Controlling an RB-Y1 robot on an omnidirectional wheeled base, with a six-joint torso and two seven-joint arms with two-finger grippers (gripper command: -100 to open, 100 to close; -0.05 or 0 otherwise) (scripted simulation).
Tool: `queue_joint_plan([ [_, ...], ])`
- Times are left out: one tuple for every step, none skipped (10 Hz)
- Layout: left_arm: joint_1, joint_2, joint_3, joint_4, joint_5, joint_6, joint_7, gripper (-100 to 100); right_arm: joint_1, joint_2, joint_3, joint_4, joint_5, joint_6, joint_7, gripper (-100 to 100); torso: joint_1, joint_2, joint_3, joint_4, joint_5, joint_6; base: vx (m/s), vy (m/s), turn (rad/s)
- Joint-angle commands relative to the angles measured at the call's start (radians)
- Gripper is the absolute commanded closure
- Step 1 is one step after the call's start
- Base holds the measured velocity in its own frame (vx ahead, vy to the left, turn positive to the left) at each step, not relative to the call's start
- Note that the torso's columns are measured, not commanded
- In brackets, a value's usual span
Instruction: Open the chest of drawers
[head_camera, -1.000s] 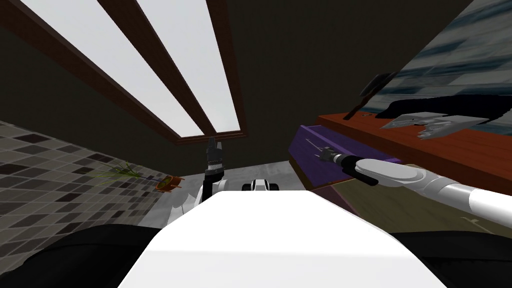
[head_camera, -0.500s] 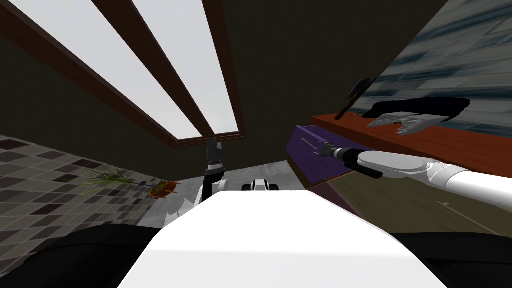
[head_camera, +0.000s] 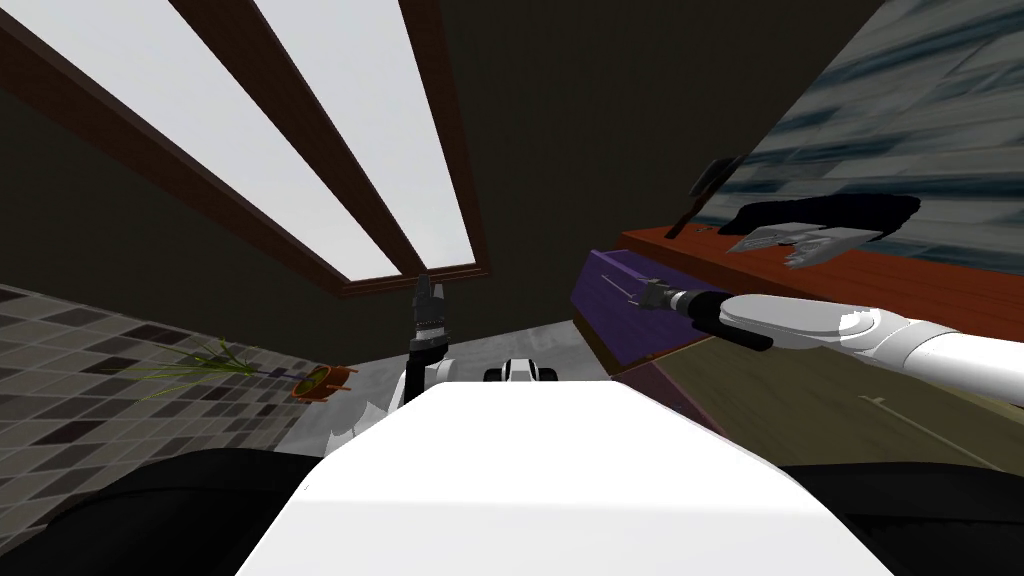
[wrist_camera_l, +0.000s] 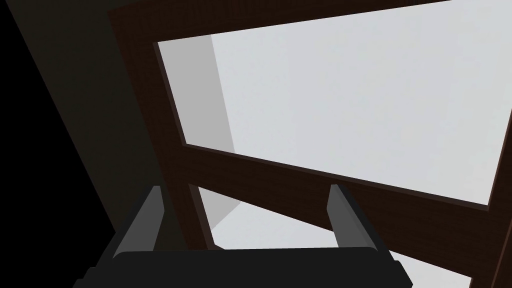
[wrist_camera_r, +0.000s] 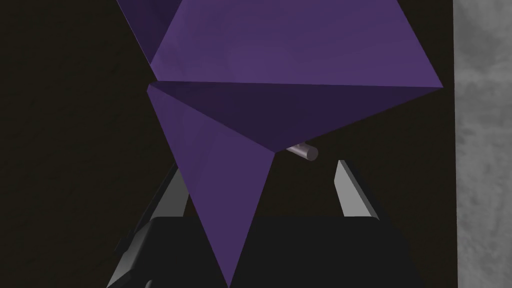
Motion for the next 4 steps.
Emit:
queue_joint_plan([
  [0.000,0.000,0.000,0.000,0.000,0.000,0.000,0,0.000,0.000,0.000,0.000,0.000,0.000,0.000,0,0.000,0.000,0.000,0.000,0.000,0.000,0.000,0.000,0.000],
  [0.000,0.000,0.000,0.000,0.000,0.000,0.000,0,0.000,0.000,0.000,0.000,0.000,0.000,0.000,0,0.000,0.000,0.000,0.000,0.000,0.000,0.000,0.000,0.000],
  [0.000,0.000,0.000,0.000,0.000,0.000,0.000,0,0.000,0.000,0.000,0.000,0.000,0.000,0.000,0,0.001,0.000,0.000,0.000,0.000,0.000,0.000,0.000,0.000],
  [0.000,0.000,0.000,0.000,0.000,0.000,0.000,0,0.000,0.000,0.000,0.000,0.000,0.000,0.000,0,0.001,0.000,0.000,0.000,0.000,0.000,0.000,0.000,0.000],
])
